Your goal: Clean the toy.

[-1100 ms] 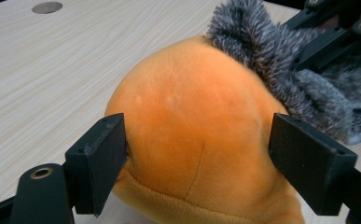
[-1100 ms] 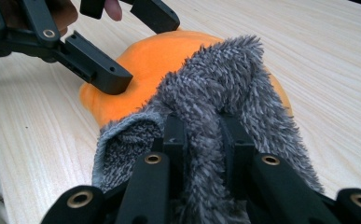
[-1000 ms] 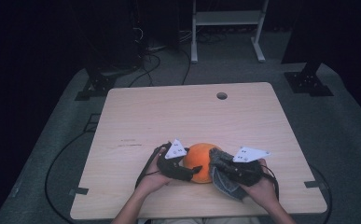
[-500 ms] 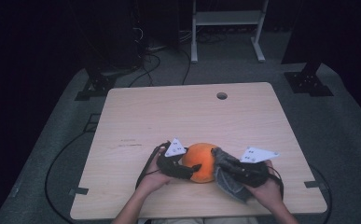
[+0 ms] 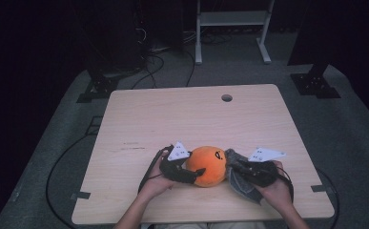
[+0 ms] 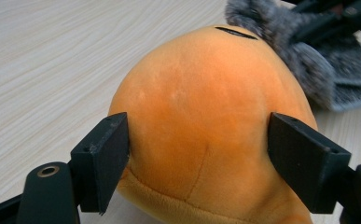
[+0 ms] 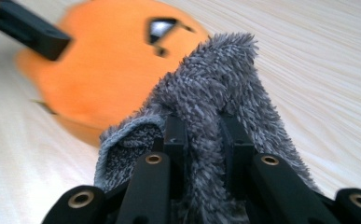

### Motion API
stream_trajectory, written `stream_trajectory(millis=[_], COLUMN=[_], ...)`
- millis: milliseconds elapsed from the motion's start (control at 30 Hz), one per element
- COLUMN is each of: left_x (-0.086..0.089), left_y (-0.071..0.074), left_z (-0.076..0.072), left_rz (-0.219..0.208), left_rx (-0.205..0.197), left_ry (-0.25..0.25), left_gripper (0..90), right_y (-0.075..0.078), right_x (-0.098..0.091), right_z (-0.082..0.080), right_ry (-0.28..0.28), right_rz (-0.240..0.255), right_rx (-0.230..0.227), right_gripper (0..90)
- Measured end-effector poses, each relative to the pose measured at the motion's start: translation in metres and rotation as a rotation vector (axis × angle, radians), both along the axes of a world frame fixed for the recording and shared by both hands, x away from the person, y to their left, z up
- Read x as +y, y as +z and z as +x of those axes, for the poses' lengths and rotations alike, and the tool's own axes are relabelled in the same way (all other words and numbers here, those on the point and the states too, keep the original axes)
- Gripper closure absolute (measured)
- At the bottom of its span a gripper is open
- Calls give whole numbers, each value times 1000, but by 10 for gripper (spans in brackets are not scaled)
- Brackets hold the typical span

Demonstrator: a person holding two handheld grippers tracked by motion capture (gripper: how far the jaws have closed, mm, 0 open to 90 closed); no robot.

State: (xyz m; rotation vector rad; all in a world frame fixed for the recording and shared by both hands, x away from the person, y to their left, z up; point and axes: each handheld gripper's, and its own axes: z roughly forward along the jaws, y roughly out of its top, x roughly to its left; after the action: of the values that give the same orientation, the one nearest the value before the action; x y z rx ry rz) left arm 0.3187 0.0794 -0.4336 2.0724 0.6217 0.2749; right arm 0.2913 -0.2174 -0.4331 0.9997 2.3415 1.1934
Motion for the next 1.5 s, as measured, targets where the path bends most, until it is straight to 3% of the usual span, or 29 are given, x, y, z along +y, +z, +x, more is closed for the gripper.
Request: stream_trajectory(millis=[100, 133, 167, 267, 300, 367, 600, 700, 767, 800, 900, 967, 1033, 1100, 1200, 1267, 1433, 1500], left_x=[-1, -1, -1, 0, 1, 1, 0, -2, -3, -3, -3, -3, -5, -10, -11, -10, -5, -5], left_y=[0, 0, 0, -1, -2, -2, -1, 0, 0, 0, 4, 9, 11, 6, 5, 5, 1, 1], left_z=[-1, -1, -1, -1, -1, -1, -5, -8, -9, -9, -12, -14, -15, -15, -15, -14, -10, -9], left_rz=[1, 1, 3, 0, -8, -9, 13, 26, 27, 27, 42, 42, 22, 57, 53, 43, 20, 22], left_rx=[1, 1, 0, 4, 0, -2, -15, -27, -31, -31, -57, -100, -108, -116, -108, -95, -63, -58], left_ry=[-5, -5, -7, -8, -11, -10, -23, -44, -53, -53, -71, -76, -87, -89, -86, -75, -68, -69], left_gripper=[218, 218, 218, 218, 218, 218, 216, 215, 215, 216, 212, 203, 202, 203, 215, 217, 222, 223], right_y=[10, 10, 15, 15, 9, 7, -1, 6, 15, 17, 13, 6, 5, 6, 5, 3, -6, 1], right_x=[2, 2, 13, 22, 27, 21, -3, -10, -5, -1, 12, 17, 19, 20, 18, 8, -8, -8], right_z=[-5, -5, -10, -13, -13, -9, 2, 1, -3, -5, -6, -8, -11, -14, -12, -4, 5, 0], right_ry=[33, 33, 80, 108, 110, 100, 8, 2, 42, 58, 87, 95, 107, 111, 107, 72, -22, -7], right_rz=[90, 90, 102, 72, 28, 52, 31, 101, 169, 178, 115, 81, 85, 74, 73, 82, 37, 78], right_rx=[-17, -17, -36, -47, -56, -25, 17, 13, -6, -13, -5, -5, -8, -19, -12, 17, 59, 33], right_gripper=[747, 747, 746, 745, 744, 744, 745, 744, 744, 744, 744, 744, 744, 743, 742, 742, 744, 744])
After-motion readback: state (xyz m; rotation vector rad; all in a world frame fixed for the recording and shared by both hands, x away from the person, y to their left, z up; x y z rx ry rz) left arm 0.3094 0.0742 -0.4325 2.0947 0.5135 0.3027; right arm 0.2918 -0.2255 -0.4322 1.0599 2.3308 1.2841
